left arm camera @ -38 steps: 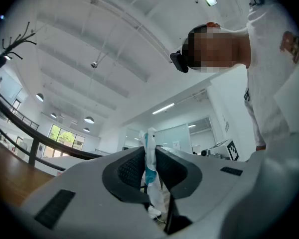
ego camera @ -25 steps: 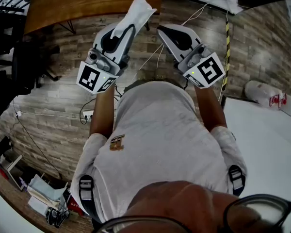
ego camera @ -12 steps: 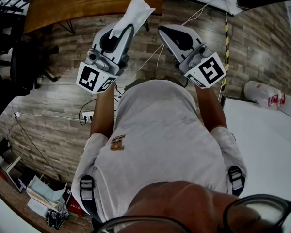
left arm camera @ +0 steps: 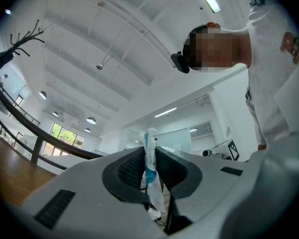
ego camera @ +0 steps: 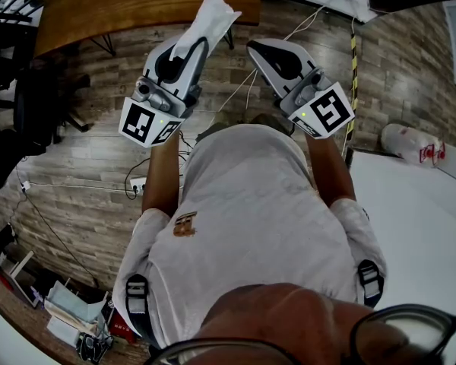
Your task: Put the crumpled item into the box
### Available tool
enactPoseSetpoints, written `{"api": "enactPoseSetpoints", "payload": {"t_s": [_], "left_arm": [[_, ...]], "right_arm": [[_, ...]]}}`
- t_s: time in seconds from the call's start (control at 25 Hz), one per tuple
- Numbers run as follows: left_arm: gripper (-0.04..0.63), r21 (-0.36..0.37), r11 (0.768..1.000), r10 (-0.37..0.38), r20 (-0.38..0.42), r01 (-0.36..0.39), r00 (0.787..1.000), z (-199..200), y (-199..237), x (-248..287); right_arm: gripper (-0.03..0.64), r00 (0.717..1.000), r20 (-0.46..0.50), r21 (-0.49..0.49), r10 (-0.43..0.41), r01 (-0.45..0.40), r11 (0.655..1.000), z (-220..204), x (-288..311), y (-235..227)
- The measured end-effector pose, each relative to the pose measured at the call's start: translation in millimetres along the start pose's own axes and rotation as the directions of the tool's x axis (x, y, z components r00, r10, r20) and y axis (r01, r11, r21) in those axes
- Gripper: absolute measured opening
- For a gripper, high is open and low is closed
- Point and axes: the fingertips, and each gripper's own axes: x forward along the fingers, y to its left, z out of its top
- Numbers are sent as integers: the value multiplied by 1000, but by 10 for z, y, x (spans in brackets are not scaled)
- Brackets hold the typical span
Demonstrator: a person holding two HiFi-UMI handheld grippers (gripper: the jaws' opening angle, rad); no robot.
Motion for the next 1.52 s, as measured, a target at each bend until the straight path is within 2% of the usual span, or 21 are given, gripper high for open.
{"api": "enactPoseSetpoints", "payload": {"t_s": [0.36,0.96,1.24,1.52], "left_arm": [[74,-10,1000,-15,-2,15,1000,46,278,-237],[74,-13,999,-30,14,30,999,107,422,-380],[74,-1,1000,-20,13,20,1000,16,672,-253],[74,8,1000,-9,-8,9,1000,-158,1157,130]], "right_arm": [[32,999,-4,-6,-46,46,999,-45,266,67],[32,997,-12,-24,-72,71,997,-68,412,132],[32,998,-1,-20,-63,63,998,-149,583,-120],[32,998,4,-12,-55,55,998,-254,871,-718]]}}
